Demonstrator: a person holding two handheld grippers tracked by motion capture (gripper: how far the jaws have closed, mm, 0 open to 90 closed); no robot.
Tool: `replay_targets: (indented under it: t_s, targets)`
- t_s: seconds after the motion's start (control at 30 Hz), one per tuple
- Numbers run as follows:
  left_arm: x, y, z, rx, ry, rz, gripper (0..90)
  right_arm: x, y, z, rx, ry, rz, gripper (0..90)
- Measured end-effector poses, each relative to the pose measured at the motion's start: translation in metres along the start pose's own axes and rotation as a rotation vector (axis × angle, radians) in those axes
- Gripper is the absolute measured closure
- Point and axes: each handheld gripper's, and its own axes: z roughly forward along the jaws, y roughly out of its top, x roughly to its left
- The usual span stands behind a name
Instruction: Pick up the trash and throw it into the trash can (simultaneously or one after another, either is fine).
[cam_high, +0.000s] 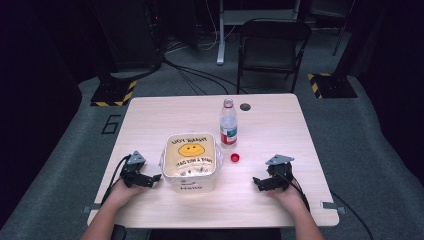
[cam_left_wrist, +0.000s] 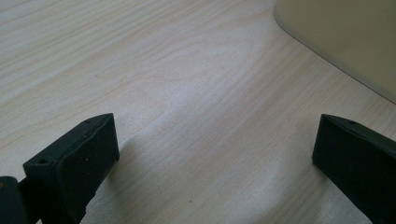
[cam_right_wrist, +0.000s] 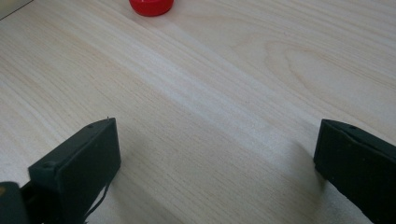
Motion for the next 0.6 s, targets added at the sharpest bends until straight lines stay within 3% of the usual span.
replay_targets:
  t_s: [0.13, 0.43, 0.6]
  targets:
    - [-0.0006, -0.0003, -0.0004, 0.003, 0.002, -0.002, 0.2, 0.0013, 0.0019, 0.0002, 0.007, -0.007, 0.023, 2.4]
    - [0.0002, 0.0009, 0.0019, -0.010, 0.011, -0.005, 0.3, -0.0015, 0.0070, -0.0051, 0.026, -0.006, 0.014, 20.9]
    - [0.0001, 0.0000, 0.0008, -0.006, 0.007, -0.003, 0.3, -0.0029, 0.0077, -0.0095, 0.037, 0.004, 0.042, 29.1]
